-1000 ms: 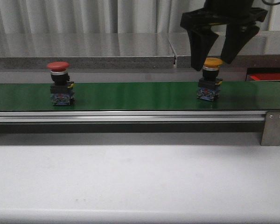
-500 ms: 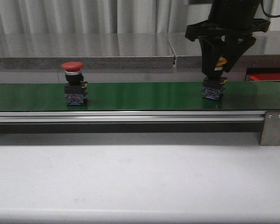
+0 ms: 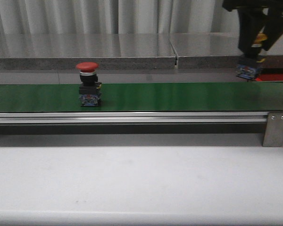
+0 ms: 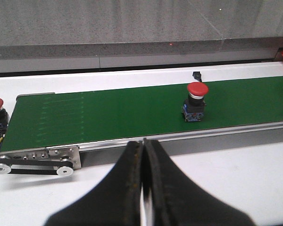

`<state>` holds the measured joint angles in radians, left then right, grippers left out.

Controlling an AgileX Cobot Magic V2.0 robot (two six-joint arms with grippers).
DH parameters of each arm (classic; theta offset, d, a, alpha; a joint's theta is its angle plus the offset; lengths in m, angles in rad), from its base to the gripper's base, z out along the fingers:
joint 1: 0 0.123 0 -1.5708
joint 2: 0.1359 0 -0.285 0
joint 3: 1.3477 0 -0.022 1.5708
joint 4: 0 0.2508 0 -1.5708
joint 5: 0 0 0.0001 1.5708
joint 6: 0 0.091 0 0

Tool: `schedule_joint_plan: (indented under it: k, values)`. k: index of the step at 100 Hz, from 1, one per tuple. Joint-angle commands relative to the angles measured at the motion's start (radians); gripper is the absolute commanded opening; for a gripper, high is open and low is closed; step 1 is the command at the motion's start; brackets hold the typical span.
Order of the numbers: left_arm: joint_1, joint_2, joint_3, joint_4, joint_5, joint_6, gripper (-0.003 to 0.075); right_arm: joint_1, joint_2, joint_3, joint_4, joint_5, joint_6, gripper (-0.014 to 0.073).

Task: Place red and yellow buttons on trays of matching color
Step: 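Carry the yellow button to the yellow tray and release it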

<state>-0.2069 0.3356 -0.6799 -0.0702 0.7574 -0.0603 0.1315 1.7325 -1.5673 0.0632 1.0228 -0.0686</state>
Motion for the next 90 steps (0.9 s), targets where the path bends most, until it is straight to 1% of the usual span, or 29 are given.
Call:
schedule_joint_plan:
  k: [1, 29, 48, 60, 90]
  values:
    - [-0.009, 0.010, -0.022, -0.004, -0.071, -0.001, -0.0020, -0.061, -0.080, 0.005, -0.005, -0.022, 0.004, 0.0071]
    - [-0.009, 0.010, -0.022, -0.004, -0.071, -0.001, -0.0020, -0.285, -0.109, 0.070, -0.005, -0.031, 0.004, 0.0071]
    - [-0.009, 0.010, -0.022, -0.004, -0.071, -0.001, -0.0020, -0.389, -0.105, 0.135, -0.005, -0.100, 0.018, 0.0071]
    - [-0.009, 0.010, -0.022, -0.004, -0.071, -0.001, -0.0020, -0.423, -0.098, 0.168, -0.005, -0.133, 0.029, 0.0071]
    - [-0.009, 0.010, -0.022, -0.004, -0.071, -0.001, -0.0020, -0.424, -0.088, 0.201, -0.004, -0.233, 0.029, 0.0071]
